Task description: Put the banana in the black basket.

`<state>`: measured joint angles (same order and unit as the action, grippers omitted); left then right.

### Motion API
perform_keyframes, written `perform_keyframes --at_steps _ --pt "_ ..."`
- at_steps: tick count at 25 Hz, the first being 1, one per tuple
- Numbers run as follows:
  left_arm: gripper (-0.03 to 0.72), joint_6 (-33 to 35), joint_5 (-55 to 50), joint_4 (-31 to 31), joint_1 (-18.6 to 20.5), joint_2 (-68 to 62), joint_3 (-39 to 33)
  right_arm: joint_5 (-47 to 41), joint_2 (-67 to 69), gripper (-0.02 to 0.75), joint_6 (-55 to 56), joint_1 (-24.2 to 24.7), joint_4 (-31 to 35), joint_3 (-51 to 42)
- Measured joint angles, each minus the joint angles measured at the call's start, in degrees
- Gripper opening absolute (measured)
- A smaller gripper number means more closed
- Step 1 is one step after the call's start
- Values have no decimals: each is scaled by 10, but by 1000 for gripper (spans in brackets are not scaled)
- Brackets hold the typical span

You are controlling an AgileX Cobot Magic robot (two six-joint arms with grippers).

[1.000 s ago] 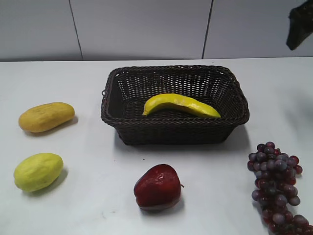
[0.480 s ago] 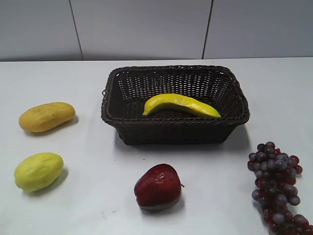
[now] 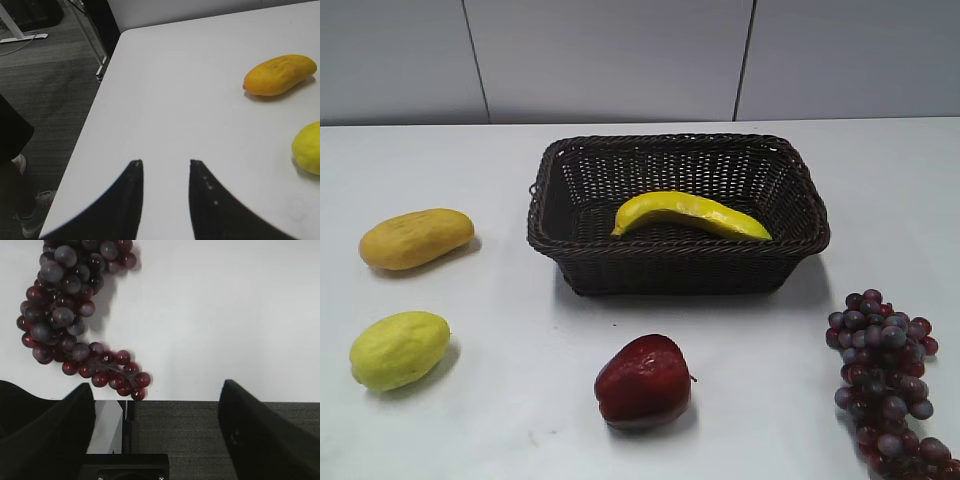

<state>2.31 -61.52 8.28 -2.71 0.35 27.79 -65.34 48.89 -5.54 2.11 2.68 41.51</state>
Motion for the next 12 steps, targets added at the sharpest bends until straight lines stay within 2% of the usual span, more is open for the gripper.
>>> perform_keyframes --at_steps 8,12 --pt "232 0 0 0 0 0 0 36 -211 582 6 0 2 -114" --pt "232 0 0 0 0 0 0 49 -298 582 6 0 5 -126"
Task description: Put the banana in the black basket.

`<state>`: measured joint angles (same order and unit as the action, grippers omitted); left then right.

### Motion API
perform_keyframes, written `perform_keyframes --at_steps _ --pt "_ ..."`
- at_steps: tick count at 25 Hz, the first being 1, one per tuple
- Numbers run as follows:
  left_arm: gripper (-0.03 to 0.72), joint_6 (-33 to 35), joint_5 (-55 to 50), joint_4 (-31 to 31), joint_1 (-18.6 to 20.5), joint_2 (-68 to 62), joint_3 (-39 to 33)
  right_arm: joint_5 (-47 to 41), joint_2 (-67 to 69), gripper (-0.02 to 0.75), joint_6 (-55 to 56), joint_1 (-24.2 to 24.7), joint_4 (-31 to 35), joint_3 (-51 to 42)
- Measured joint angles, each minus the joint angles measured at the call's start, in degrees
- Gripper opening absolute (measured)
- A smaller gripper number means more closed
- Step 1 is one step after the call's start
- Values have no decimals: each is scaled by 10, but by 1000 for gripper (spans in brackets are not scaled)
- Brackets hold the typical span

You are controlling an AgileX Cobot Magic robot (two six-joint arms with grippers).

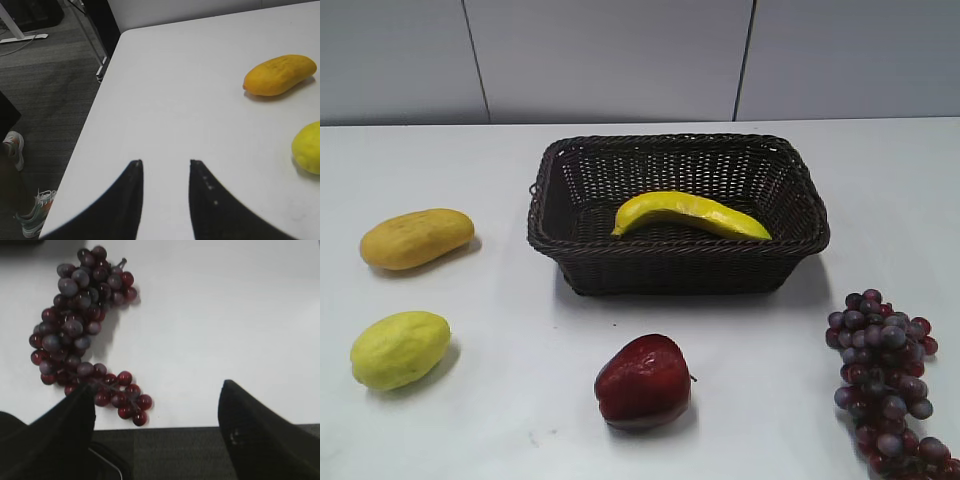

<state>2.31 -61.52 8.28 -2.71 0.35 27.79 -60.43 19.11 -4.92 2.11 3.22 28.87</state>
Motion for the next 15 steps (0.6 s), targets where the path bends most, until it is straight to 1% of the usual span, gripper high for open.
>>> perform_keyframes --at_steps 10,15 --pt "232 0 0 0 0 0 0 3 -176 582 0 0 0 -1" --pt "232 0 0 0 0 0 0 3 -195 580 0 -1 0 -1"
